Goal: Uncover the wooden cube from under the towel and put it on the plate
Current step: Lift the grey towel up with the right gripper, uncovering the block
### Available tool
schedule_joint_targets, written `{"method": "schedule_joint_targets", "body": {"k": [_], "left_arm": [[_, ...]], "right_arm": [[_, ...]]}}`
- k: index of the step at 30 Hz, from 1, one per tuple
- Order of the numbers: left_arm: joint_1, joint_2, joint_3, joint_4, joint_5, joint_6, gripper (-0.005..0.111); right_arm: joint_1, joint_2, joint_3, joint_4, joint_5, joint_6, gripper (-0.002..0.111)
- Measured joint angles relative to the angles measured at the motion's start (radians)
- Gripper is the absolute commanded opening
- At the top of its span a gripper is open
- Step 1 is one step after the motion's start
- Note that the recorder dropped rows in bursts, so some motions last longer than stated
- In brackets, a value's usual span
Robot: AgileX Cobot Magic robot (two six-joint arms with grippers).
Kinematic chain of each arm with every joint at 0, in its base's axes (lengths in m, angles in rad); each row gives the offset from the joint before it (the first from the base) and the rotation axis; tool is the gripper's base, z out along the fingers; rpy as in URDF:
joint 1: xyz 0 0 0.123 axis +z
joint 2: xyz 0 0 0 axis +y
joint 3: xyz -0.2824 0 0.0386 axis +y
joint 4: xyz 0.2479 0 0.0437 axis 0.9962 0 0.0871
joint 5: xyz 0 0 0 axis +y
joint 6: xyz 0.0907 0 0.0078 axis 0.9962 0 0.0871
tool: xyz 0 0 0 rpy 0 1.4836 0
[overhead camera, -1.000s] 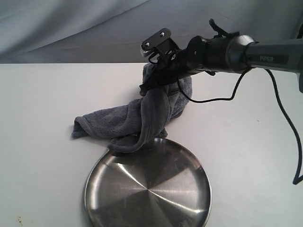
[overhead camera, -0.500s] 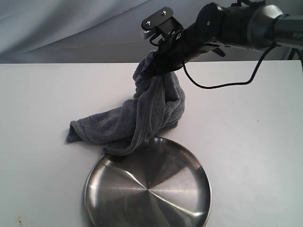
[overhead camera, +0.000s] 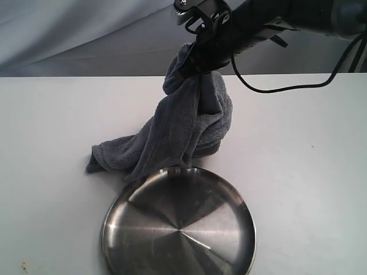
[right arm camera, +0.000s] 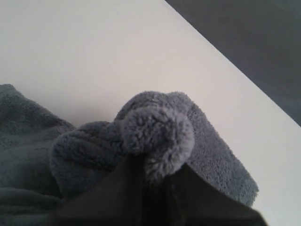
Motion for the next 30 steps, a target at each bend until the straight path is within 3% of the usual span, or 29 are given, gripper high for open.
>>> {"method": "schedule_joint_targets", "body": {"k": [12,30], "left_arm": [[0.000,0.000,0.000,0.000,0.000,0.000,0.000],[0.000,0.000,0.000,0.000,0.000,0.000,0.000]], "right_arm": [[0.000,-0.046,0.000,-0.070,0.083,0.000,0.000],[0.000,-0.117,0.000,-0.012,0.049,0.000,0.000]]}}
